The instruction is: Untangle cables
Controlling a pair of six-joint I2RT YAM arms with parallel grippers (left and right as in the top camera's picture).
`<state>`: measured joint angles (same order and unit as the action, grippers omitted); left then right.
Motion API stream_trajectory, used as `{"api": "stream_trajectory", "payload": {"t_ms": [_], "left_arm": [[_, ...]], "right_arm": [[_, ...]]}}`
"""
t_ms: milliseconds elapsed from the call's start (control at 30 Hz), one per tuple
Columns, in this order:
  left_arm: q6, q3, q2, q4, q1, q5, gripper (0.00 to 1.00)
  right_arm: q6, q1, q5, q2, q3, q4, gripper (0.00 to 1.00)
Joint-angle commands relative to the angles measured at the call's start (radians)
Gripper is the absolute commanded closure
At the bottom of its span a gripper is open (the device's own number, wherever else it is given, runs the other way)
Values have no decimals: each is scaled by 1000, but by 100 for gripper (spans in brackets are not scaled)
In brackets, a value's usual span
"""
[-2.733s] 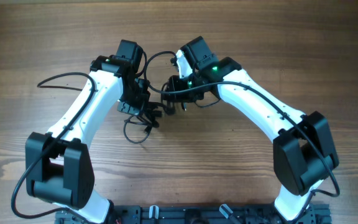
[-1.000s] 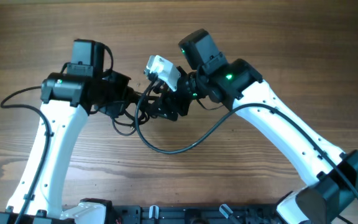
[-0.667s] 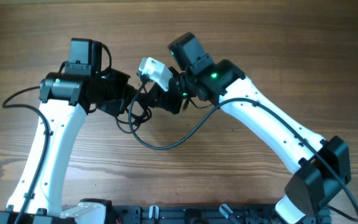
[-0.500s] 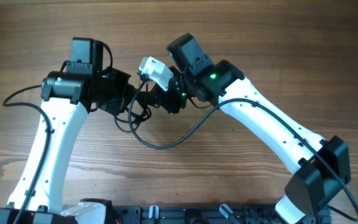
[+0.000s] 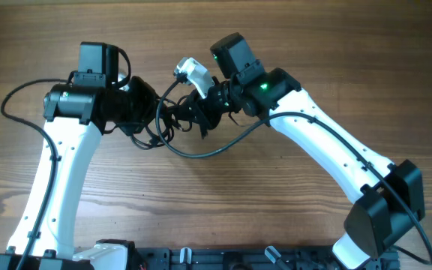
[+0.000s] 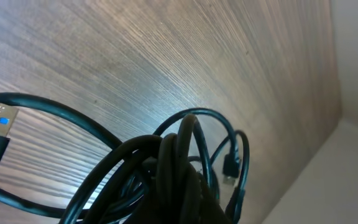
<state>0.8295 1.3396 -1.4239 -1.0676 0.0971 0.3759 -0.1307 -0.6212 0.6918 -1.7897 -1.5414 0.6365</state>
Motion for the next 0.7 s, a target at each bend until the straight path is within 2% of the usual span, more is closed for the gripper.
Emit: {"api": "stream_trajectory", "payload": {"t_ms": [0, 167, 200, 267, 333, 400, 433, 567, 667], "left_arm": [[-272, -30, 21, -113, -10, -37, 94], [-380, -30, 21, -108, -10, -37, 91], [-372, -30, 21, -96, -10, -36, 85], [-323, -31, 21, -77, -10, -37, 51], [-255, -30, 21, -60, -10, -36, 37], [-185, -31, 21, -55, -10, -36, 31], [-165, -31, 21, -55, -9, -36, 31], [74, -31, 20, -19, 20, -37, 36], [227, -31, -3, 60, 80, -61, 37]], "right_arm": [[-111, 206, -319, -19, -18, -40, 96], [-205, 206, -351, -19, -18, -35, 96], [-205, 206, -312, -19, -18, -28, 96], [-154, 206, -201, -19, -17, -9, 96], [-65, 205, -125, -19, -17, 5, 96], [15, 205, -119, -19, -17, 8, 96], [33, 205, -117, -19, -17, 8, 96], [238, 192, -114, -19, -17, 8, 96], [292, 150, -114, -19, -17, 8, 96]]}}
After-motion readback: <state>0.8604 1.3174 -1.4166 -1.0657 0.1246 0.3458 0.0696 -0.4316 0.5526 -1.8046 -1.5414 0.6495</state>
